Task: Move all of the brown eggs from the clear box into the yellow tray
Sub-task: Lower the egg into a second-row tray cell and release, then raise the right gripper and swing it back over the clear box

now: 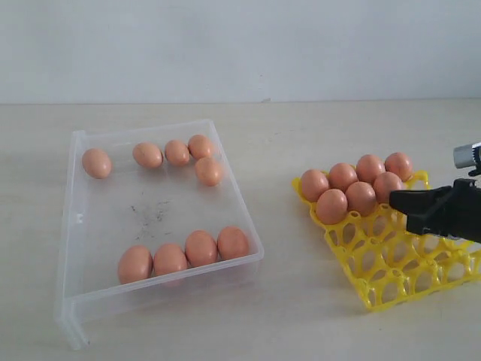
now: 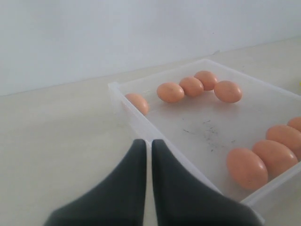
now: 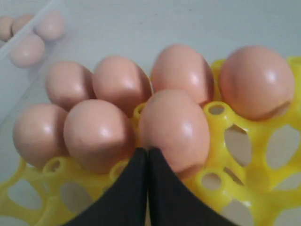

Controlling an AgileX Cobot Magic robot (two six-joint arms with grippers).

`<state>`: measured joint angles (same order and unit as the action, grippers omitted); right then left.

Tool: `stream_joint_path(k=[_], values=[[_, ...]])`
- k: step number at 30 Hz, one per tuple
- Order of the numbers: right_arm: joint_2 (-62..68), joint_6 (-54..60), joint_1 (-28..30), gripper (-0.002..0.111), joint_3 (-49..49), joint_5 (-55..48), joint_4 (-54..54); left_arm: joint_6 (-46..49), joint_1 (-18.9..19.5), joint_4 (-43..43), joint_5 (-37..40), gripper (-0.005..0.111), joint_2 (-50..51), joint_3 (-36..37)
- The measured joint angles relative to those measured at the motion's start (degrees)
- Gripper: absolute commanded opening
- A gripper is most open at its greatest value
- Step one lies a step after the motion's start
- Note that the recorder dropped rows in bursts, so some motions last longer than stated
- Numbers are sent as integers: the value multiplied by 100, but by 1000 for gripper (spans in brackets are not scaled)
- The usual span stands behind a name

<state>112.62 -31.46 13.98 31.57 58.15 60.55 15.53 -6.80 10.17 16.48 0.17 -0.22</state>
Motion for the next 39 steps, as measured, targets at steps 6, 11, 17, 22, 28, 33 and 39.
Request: stream_joint_path(k=[6,11,17,22,28,33,39], values=[[245,35,23,0,10,386,325,0,0,0,0,4,0,0],[214,219,23,0,-123,1033,1160,0,0,0,0,4,0,0],[-629,540,23,0,-531,1077,1120,0,0,0,0,4,0,0],[-1676,697,-127,0,-952,1077,907,0,0,0,0,4,0,0],[-3004,1369,-1407,0,-1298,1088,504,0,0,0,0,4,0,0],[-3723,1753,-2803,0,-1329,831,-208,0,0,0,0,4,0,0],[-3949,2900,-4668,0,-1217,-448,-1403,0,0,0,0,4,0,0]])
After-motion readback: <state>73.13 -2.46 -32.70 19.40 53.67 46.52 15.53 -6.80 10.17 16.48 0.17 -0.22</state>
